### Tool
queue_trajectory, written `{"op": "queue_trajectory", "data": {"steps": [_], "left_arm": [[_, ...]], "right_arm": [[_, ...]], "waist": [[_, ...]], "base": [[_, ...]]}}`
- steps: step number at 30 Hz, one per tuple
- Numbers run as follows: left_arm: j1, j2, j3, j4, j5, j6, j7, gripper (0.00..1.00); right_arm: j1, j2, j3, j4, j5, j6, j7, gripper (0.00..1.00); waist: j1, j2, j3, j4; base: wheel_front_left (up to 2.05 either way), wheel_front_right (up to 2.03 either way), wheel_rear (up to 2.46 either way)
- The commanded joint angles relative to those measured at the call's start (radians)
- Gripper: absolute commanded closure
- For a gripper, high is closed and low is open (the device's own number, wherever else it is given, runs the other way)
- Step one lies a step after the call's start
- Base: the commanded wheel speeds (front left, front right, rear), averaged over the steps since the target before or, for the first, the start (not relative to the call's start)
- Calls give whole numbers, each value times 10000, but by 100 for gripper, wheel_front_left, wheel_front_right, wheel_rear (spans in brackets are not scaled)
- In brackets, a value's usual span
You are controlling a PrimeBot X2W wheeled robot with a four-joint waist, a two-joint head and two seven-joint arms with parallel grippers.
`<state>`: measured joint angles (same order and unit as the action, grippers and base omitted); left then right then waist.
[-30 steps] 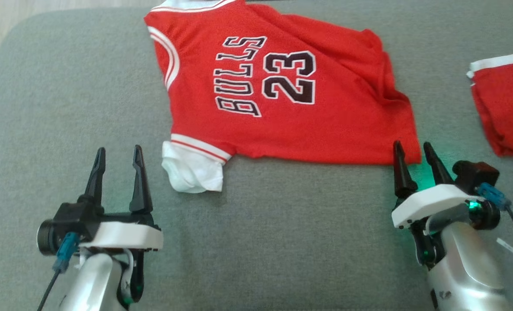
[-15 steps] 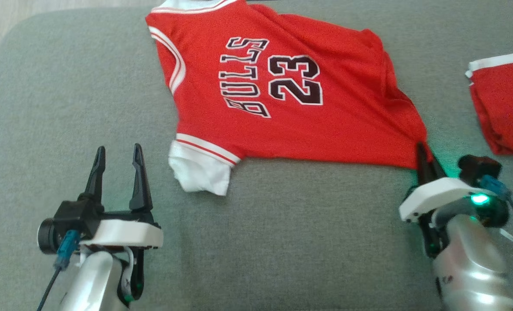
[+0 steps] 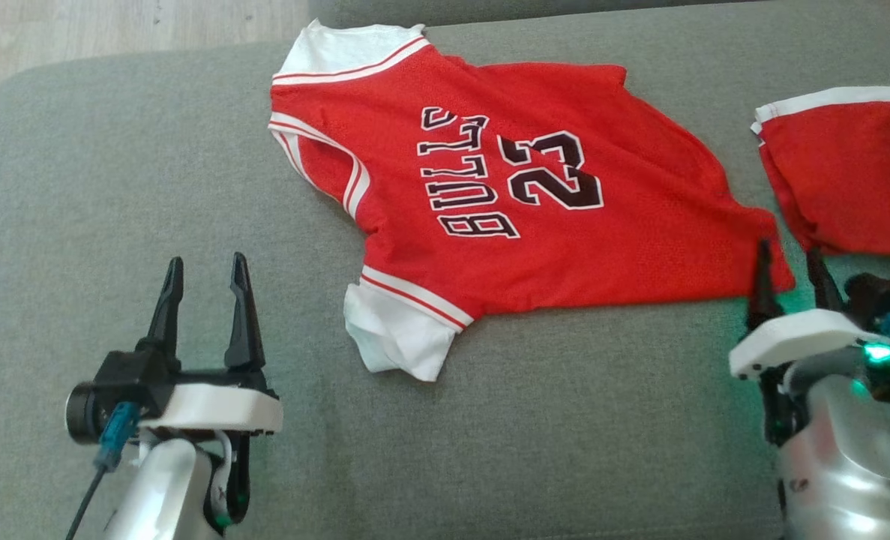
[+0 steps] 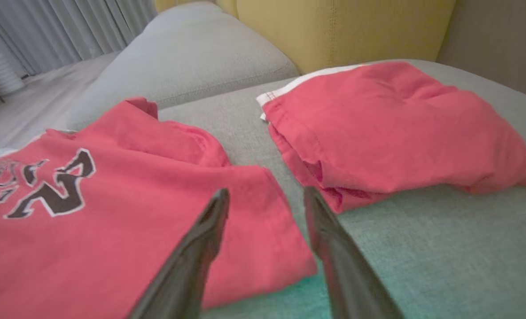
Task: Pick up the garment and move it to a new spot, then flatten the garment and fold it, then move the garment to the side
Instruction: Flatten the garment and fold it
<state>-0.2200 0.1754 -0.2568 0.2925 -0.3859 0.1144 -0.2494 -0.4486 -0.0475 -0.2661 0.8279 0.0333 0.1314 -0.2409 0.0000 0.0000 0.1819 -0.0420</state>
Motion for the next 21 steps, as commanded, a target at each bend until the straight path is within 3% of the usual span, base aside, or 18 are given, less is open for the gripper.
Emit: {"op": "queue_trajectory", "data": {"steps": [1,8,15,21], "left_arm": [[-236,172,343,-203,-16,13,-105,0],[-337,257,152,-61,-82,-175,160,0],[-1291,256,-547,559,38,-708,1164,0],[-2625,228,-537,1825,-275,-1058,2003,0]], "right_arm": [[-23,-28,600,-508,348,-7,-183,0],[1245,-28,2919,-3174,2169,-7,-205,0],[1966,-28,3852,-4393,2578,-7,-207,0],[1956,-28,4234,-4907,2763,-7,-207,0]], "waist": [[0,0,-24,-28],[0,0,-31,-295],[0,0,258,-720],[0,0,768,-1147]], "base": [[0,0,0],[0,0,0],[0,0,0],[0,0,0]]}}
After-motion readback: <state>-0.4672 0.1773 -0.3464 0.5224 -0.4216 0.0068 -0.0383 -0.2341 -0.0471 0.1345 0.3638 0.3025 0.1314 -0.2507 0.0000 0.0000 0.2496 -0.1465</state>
